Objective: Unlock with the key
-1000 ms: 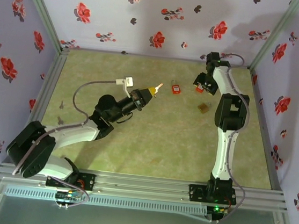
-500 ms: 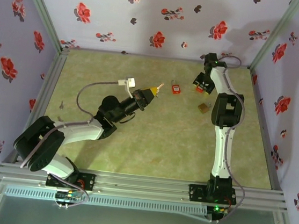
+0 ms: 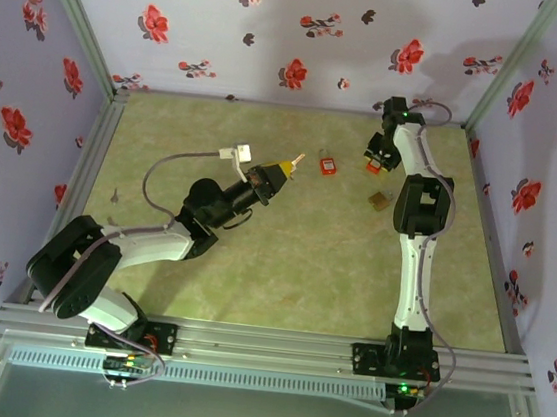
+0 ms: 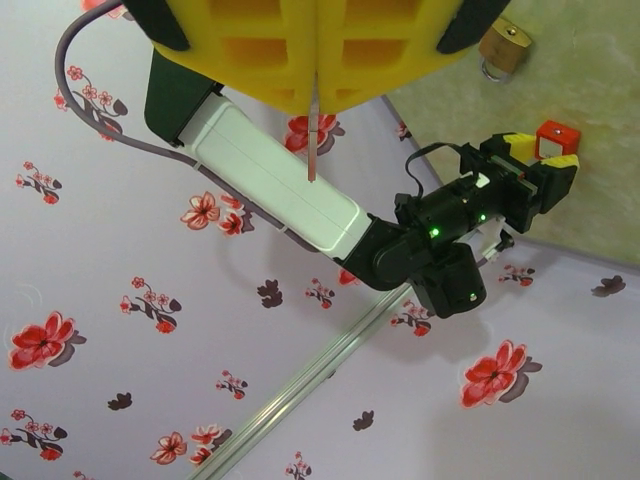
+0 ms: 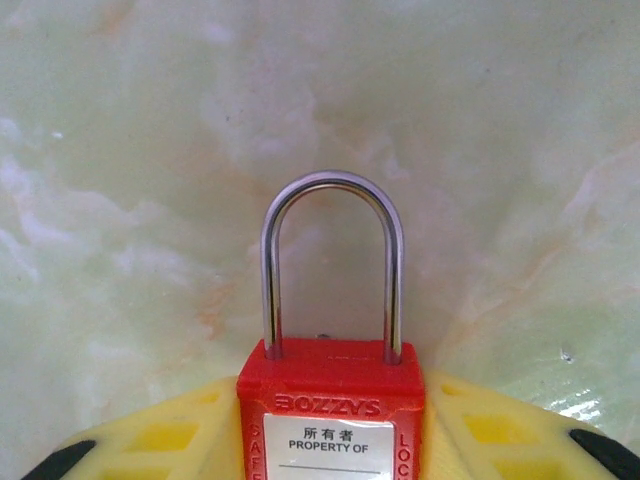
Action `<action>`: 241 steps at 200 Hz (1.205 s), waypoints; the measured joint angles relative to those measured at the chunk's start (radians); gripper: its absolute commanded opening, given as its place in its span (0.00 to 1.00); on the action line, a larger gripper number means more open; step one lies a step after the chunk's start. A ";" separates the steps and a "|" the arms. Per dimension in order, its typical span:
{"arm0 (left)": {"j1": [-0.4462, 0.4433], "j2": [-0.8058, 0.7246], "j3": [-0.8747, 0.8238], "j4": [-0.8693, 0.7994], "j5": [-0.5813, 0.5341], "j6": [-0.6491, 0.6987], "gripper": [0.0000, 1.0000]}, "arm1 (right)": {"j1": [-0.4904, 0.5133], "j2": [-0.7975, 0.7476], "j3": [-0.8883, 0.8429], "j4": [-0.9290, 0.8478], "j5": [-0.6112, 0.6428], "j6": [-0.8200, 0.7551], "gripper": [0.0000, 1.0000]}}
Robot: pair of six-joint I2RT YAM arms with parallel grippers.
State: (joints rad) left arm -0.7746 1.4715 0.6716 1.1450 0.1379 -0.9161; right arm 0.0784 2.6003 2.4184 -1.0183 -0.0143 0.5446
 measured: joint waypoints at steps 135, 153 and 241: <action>0.000 0.002 0.003 0.024 0.002 0.053 0.00 | 0.015 -0.311 -0.416 0.021 -0.098 0.008 0.11; 0.000 0.015 0.026 0.034 0.005 0.066 0.00 | 0.031 -0.436 -0.456 0.044 -0.139 0.037 0.10; 0.000 0.098 0.150 0.051 -0.015 0.076 0.00 | 0.165 -0.877 -0.471 0.214 -0.336 0.246 0.08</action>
State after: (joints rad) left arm -0.7746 1.5700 0.8215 1.1961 0.1226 -0.8402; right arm 0.2432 1.7233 1.9472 -0.8047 -0.3500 0.7906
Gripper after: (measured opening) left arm 0.045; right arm 0.370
